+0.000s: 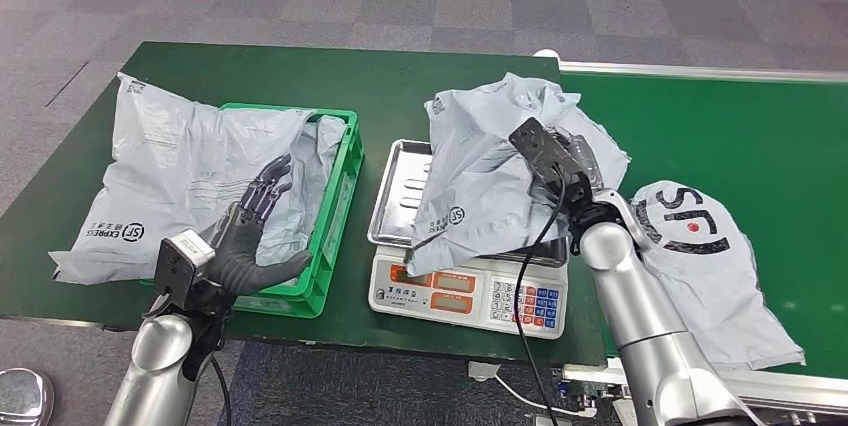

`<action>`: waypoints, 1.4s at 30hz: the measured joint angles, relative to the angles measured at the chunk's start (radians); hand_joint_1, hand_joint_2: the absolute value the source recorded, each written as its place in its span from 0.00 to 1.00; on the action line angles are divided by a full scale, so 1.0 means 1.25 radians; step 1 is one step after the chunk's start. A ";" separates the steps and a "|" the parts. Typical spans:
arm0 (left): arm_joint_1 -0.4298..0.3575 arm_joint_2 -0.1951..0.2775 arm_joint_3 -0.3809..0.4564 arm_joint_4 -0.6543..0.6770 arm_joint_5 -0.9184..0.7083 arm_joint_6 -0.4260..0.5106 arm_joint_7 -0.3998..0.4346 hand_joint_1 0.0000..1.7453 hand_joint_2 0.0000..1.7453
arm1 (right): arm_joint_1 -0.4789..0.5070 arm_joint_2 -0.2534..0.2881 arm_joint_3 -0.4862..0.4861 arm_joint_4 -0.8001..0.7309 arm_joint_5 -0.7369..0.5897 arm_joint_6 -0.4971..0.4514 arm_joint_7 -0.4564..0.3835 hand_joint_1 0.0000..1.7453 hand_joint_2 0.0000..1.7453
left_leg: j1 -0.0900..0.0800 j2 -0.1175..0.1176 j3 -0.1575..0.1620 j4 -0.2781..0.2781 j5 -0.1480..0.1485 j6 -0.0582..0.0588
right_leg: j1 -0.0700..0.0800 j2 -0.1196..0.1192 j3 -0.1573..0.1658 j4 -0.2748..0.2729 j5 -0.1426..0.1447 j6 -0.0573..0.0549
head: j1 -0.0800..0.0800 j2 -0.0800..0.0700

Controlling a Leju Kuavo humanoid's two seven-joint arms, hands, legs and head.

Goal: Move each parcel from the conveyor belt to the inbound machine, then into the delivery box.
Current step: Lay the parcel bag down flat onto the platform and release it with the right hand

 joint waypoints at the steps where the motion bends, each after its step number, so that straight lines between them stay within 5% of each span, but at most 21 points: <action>1: 0.000 0.000 0.000 0.000 0.000 0.000 0.001 0.00 1.00 | 0.002 0.000 0.000 0.001 0.002 0.002 0.000 0.00 1.00 | 0.000 0.000 0.000 0.000 0.000 0.000 | 0.000 0.000 0.000 0.000 0.000 0.000 | 0.000 0.000; 28: -0.008 0.003 -0.004 0.010 0.000 -0.006 0.002 0.00 1.00 | 0.039 0.035 0.026 0.014 -0.010 0.069 -0.033 0.00 1.00 | 0.000 0.000 0.000 0.000 0.000 0.000 | 0.000 0.000 0.000 0.000 0.000 0.000 | 0.000 0.000; 42: 0.010 0.006 -0.006 -0.009 0.003 -0.006 0.010 0.00 1.00 | 0.069 -0.015 0.027 -0.207 -0.079 0.042 0.005 0.00 1.00 | 0.000 0.000 0.000 0.000 0.000 0.000 | 0.000 0.000 0.000 0.000 0.000 0.000 | 0.000 0.000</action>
